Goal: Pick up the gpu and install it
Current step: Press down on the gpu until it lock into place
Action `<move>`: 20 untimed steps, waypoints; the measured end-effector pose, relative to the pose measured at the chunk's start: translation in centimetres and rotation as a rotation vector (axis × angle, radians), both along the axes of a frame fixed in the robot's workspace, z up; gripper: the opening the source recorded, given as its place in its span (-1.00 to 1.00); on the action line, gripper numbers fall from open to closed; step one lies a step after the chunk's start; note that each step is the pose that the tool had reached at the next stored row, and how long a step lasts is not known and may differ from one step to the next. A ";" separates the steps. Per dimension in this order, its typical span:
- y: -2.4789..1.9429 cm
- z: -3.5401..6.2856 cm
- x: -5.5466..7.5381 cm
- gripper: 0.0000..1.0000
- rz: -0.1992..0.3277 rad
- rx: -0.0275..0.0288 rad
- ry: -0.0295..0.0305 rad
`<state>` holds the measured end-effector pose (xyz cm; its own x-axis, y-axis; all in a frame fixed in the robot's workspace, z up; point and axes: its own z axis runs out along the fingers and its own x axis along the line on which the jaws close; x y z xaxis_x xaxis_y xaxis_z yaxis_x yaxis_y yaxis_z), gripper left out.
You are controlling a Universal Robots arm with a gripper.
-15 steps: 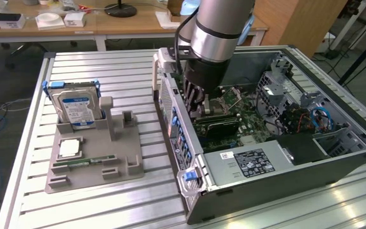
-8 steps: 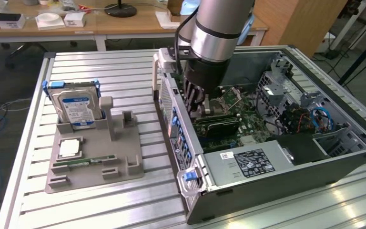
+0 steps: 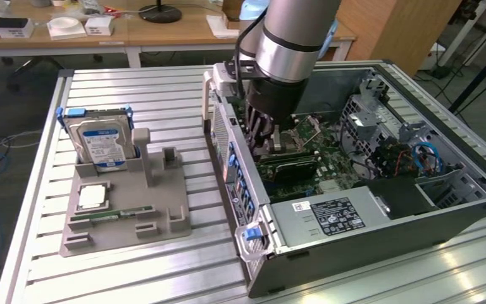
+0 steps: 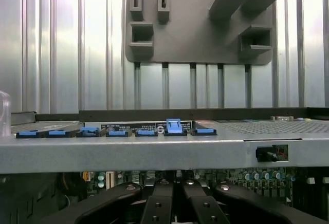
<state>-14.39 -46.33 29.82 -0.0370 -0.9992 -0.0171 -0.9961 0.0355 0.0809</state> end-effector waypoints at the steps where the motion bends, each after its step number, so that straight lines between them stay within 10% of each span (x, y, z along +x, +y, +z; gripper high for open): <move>1: 0.00 -0.01 0.1 -0.79 0.000 0.0022 -0.0003; 20: -0.01 0.04 1.8 -0.79 0.017 0.0317 -0.0231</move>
<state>-12.63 -46.33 29.86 -0.0191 -0.9986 -0.0495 -0.9981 0.0162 0.0587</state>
